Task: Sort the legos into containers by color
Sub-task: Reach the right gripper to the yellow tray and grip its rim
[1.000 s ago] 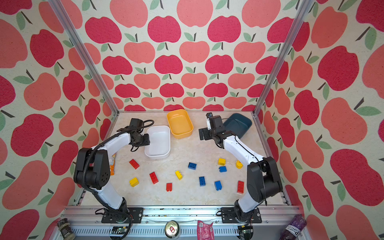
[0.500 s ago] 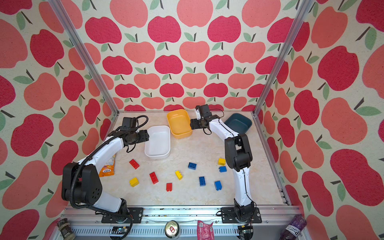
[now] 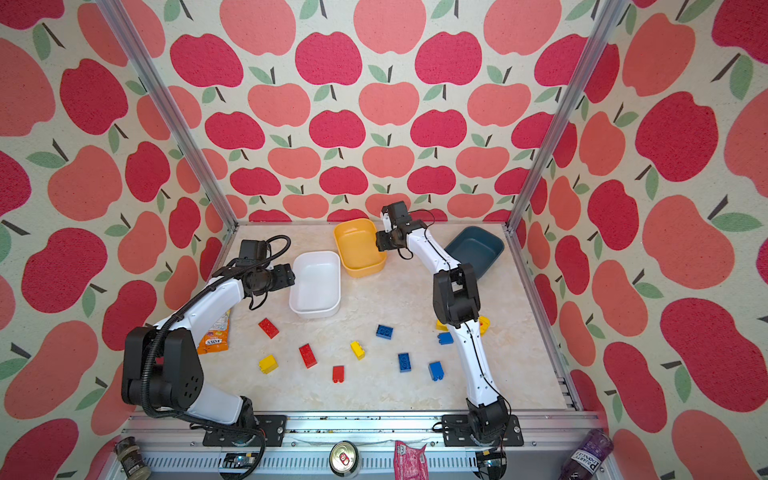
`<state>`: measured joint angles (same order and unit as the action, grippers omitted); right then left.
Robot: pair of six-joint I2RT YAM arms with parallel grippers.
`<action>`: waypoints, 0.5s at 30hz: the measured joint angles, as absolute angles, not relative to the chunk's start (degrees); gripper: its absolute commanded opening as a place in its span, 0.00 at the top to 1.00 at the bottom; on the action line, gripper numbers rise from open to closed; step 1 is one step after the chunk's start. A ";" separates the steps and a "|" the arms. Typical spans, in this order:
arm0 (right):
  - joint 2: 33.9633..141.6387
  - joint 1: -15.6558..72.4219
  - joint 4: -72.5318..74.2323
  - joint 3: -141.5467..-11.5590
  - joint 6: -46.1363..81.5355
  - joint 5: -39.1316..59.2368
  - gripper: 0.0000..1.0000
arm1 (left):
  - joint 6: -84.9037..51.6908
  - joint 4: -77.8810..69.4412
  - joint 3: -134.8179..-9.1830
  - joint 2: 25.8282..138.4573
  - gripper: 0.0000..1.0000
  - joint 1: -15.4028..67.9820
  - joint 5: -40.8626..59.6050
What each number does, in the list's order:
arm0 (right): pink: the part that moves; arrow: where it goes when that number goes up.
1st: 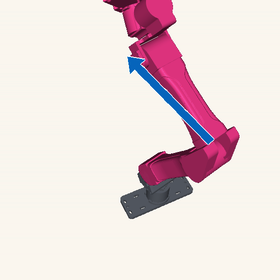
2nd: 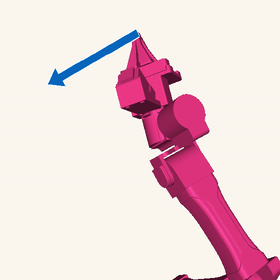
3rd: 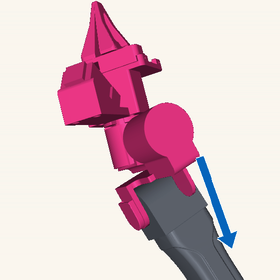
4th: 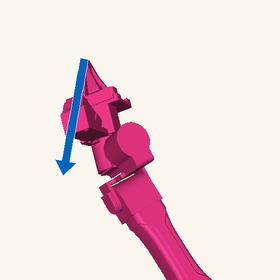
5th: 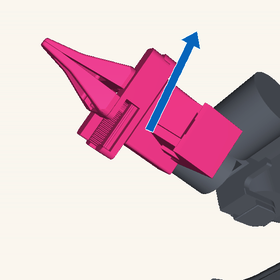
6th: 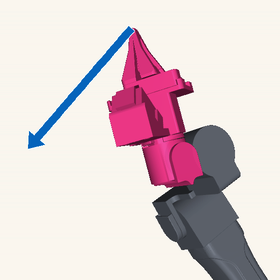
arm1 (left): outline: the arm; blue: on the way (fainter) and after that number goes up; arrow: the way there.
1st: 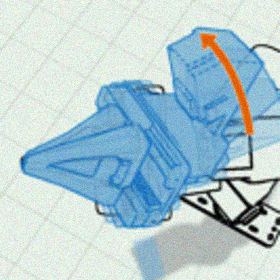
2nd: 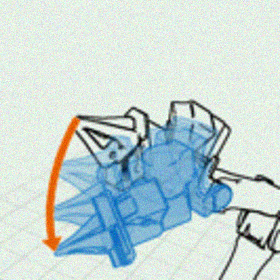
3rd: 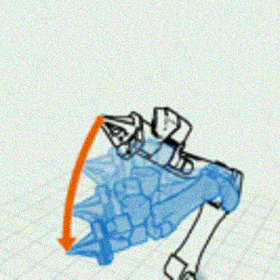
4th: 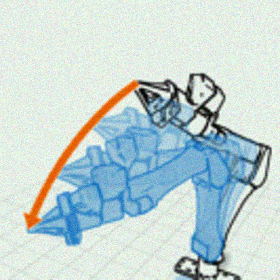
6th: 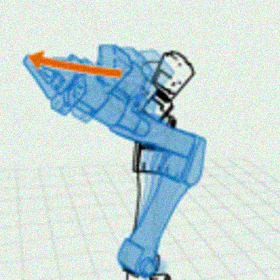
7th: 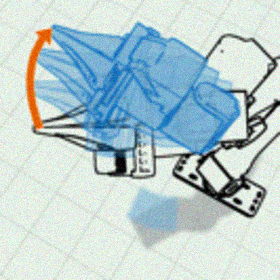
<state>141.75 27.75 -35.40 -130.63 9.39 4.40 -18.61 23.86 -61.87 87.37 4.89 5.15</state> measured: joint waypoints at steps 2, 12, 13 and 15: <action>142.91 28.05 -36.29 -132.11 8.93 3.88 0.48 | -18.63 23.73 -61.87 87.37 0.17 4.75 5.39; 144.64 28.88 -38.72 -133.29 7.46 0.64 0.68 | -18.63 23.73 -61.87 87.37 0.16 4.36 5.48; 144.66 28.88 -38.72 -133.29 7.27 0.34 0.71 | -18.63 23.73 -61.87 87.37 0.16 4.29 5.48; 144.66 28.88 -38.74 -133.29 7.05 -0.58 0.76 | -18.63 23.73 -61.87 87.37 0.16 4.21 5.45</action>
<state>144.66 28.88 -38.74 -133.29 7.05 -0.58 -18.63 23.73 -61.87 87.37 4.21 5.45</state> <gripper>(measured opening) 0.275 0.839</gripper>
